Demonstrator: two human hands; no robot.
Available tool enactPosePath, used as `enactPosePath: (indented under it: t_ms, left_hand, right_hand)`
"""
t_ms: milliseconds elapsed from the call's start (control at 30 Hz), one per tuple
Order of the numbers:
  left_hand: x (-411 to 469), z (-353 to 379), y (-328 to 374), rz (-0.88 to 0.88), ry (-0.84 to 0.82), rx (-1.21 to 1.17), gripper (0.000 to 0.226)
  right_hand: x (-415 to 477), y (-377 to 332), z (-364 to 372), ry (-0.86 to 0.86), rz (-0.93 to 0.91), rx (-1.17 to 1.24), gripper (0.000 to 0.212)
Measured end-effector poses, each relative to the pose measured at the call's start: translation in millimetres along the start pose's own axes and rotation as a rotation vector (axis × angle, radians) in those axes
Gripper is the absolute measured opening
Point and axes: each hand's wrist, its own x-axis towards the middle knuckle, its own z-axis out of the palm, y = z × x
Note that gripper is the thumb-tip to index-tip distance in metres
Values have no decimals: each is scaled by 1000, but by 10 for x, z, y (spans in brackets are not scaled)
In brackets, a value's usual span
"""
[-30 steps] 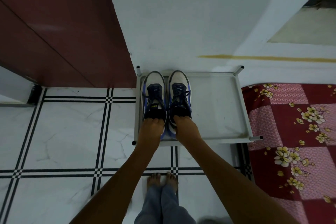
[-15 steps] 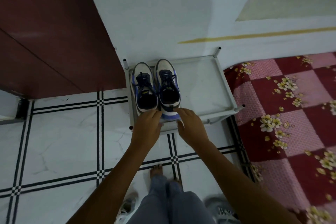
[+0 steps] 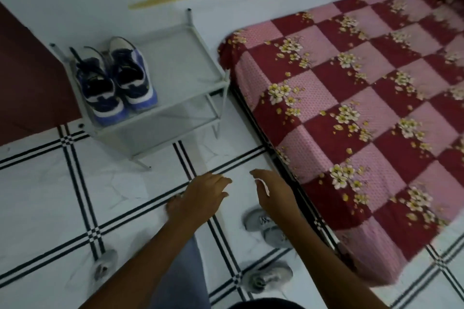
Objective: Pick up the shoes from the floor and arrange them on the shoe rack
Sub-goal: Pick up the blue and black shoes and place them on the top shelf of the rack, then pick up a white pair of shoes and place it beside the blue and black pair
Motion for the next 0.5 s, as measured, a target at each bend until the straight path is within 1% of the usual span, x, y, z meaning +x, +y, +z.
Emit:
enactPosePath:
  t_ms: [67,100,233,300,400,500]
  left_hand:
    - [-216,456,562,20,-16,8,35]
    - [-310,614,694,10,-32,17,35]
    - [-818,1529,1750,-23,-89,3,29]
    - [-1026,1792,2183,1,-120,-6,27]
    - [-1279,2097,2829,52,-243,17,26]
    - [-1445,2276,3073,34,-366,66,25]
  right_hand:
    - [-658,434,-233,27,44,4,24]
    - [-856,582,-256,37,55,8,24]
    - [-2157,1386,-586,8,101,24,25]
    - [-2752,1678,-694,6,130,20,26]
    - [-3692,2006,-901,-32,274,-7,27]
    - [-4222,2192,-937,-75,391,-19,26]
